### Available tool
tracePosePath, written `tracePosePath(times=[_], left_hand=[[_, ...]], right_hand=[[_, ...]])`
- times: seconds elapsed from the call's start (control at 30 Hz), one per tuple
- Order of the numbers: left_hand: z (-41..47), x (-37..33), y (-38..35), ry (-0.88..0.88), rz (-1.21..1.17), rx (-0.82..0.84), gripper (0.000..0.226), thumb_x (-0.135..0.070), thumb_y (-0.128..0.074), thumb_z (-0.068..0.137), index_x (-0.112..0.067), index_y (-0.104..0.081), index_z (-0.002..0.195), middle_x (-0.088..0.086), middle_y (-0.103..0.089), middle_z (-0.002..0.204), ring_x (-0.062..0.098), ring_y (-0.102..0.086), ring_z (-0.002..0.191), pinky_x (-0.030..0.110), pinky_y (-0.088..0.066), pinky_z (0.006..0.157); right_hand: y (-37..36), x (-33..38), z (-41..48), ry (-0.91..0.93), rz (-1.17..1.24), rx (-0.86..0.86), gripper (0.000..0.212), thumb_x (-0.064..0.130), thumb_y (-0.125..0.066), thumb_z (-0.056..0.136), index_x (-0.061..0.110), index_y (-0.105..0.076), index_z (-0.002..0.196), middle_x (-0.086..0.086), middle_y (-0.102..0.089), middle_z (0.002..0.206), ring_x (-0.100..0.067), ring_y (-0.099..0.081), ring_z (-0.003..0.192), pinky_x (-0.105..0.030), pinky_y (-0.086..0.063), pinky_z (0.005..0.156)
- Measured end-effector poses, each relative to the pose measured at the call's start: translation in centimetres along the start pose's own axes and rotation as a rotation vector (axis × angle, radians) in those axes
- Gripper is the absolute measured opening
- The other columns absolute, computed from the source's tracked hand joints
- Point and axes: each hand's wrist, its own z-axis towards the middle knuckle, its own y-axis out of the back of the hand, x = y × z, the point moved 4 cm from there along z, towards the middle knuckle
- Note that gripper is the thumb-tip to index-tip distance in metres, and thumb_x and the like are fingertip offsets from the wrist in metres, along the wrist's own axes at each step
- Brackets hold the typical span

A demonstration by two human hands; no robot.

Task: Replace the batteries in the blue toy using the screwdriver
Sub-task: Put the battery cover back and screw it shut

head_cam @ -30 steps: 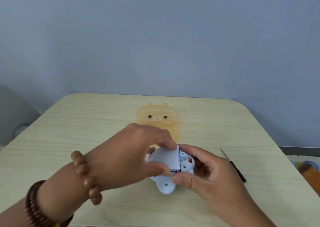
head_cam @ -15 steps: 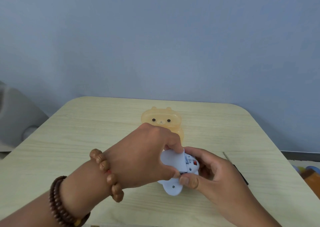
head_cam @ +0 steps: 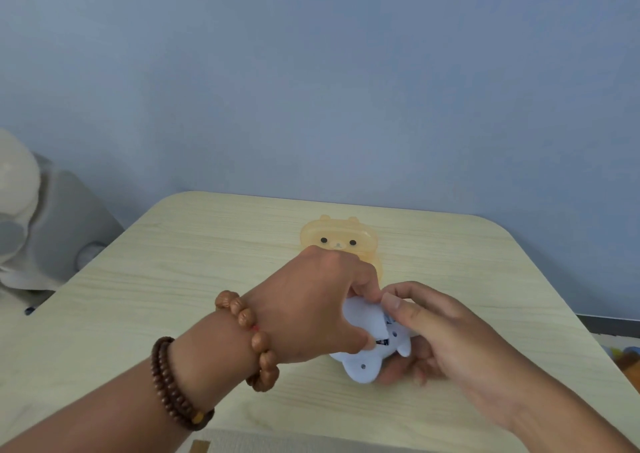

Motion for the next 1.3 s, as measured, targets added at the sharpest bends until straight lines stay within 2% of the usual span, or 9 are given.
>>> tracePosePath(times=[0.13, 0.37, 0.47, 0.6, 0.8, 1.03, 1.13, 1.23, 1.3], left_hand=[[0.0, 0.3, -0.2, -0.009, 0.022, 0.015, 0.032, -0.037, -0.08, 0.073, -0.031, -0.068, 0.102, -0.016, -0.066, 0.098, 0.001, -0.061, 0.092, 0.026, -0.053, 0.08], [0.1, 0.9, -0.3, -0.01, 0.009, 0.029, 0.036, -0.043, -0.081, 0.073, -0.035, -0.068, 0.106, -0.017, -0.064, 0.097, 0.0, -0.059, 0.091, 0.022, -0.051, 0.079], [-0.1, 1.2, -0.7, -0.023, 0.009, 0.014, 0.038, -0.044, -0.081, 0.073, -0.035, -0.068, 0.107, -0.017, -0.063, 0.097, 0.0, -0.057, 0.088, 0.019, -0.049, 0.077], [-0.1, 1.5, -1.0, -0.031, -0.002, -0.002, 0.04, -0.046, -0.081, 0.072, -0.036, -0.068, 0.108, -0.018, -0.061, 0.101, 0.001, -0.057, 0.093, 0.027, -0.051, 0.082], [0.2, 1.6, -1.2, -0.059, 0.027, 0.022, 0.043, -0.053, -0.078, 0.072, -0.038, -0.067, 0.112, -0.019, -0.059, 0.104, 0.0, -0.054, 0.096, 0.03, -0.05, 0.084], [-0.1, 1.9, -1.5, -0.08, 0.085, 0.019, 0.054, -0.068, -0.067, 0.069, -0.046, -0.06, 0.118, -0.03, -0.059, 0.117, -0.005, -0.053, 0.108, 0.028, -0.05, 0.089], [-0.3, 1.9, -1.6, -0.084, 0.115, 0.007, 0.06, -0.071, -0.068, 0.064, -0.045, -0.059, 0.118, -0.03, -0.06, 0.116, -0.006, -0.052, 0.111, 0.028, -0.049, 0.09], [-0.3, 1.5, -1.5, -0.089, 0.101, -0.002, 0.059, -0.067, -0.072, 0.062, -0.044, -0.062, 0.116, -0.029, -0.06, 0.113, -0.005, -0.052, 0.109, 0.026, -0.049, 0.089], [-0.5, 1.2, -1.6, -0.089, 0.078, -0.004, 0.058, -0.065, -0.074, 0.063, -0.044, -0.064, 0.116, -0.029, -0.06, 0.114, -0.008, -0.052, 0.107, 0.023, -0.048, 0.088]], right_hand=[[-0.5, -0.3, 0.1, -0.063, 0.123, 0.004, 0.026, 0.036, -0.068, 0.09, 0.013, -0.071, 0.103, -0.015, -0.078, 0.083, -0.031, -0.075, 0.069, -0.04, -0.061, 0.067], [-0.4, -0.5, 0.4, -0.052, 0.149, 0.011, 0.04, 0.041, -0.069, 0.08, 0.011, -0.072, 0.105, -0.009, -0.077, 0.078, -0.032, -0.078, 0.075, -0.038, -0.063, 0.066], [-0.2, -0.7, 0.5, -0.07, 0.179, 0.034, 0.032, 0.036, -0.063, 0.093, 0.008, -0.071, 0.107, -0.02, -0.074, 0.087, -0.034, -0.075, 0.074, -0.039, -0.064, 0.068], [0.1, -1.0, 0.6, -0.084, 0.212, 0.075, 0.024, 0.025, -0.057, 0.1, 0.008, -0.07, 0.109, -0.027, -0.068, 0.091, -0.035, -0.073, 0.073, -0.04, -0.064, 0.068], [0.2, -1.0, 0.8, -0.073, 0.194, 0.077, 0.017, 0.017, -0.059, 0.099, 0.009, -0.071, 0.108, -0.026, -0.068, 0.089, -0.034, -0.074, 0.072, -0.04, -0.063, 0.067], [0.2, -0.7, 0.5, -0.061, 0.181, 0.065, 0.016, 0.014, -0.061, 0.101, 0.007, -0.068, 0.114, -0.017, -0.076, 0.084, -0.035, -0.074, 0.073, -0.043, -0.065, 0.068], [0.2, -0.6, 0.4, -0.056, 0.169, 0.066, 0.015, 0.015, -0.06, 0.102, 0.009, -0.066, 0.114, -0.013, -0.075, 0.075, -0.035, -0.074, 0.071, -0.04, -0.064, 0.065], [-0.1, -0.6, -0.1, -0.054, 0.069, 0.051, 0.017, 0.018, -0.057, 0.103, 0.021, -0.067, 0.116, -0.019, -0.078, 0.093, -0.031, -0.078, 0.075, -0.035, -0.059, 0.059], [0.5, -0.7, -0.6, 0.049, -0.155, -0.057, 0.029, 0.02, -0.059, 0.1, 0.041, -0.065, 0.119, 0.008, -0.079, 0.109, -0.015, -0.079, 0.079, -0.031, -0.056, 0.062]])
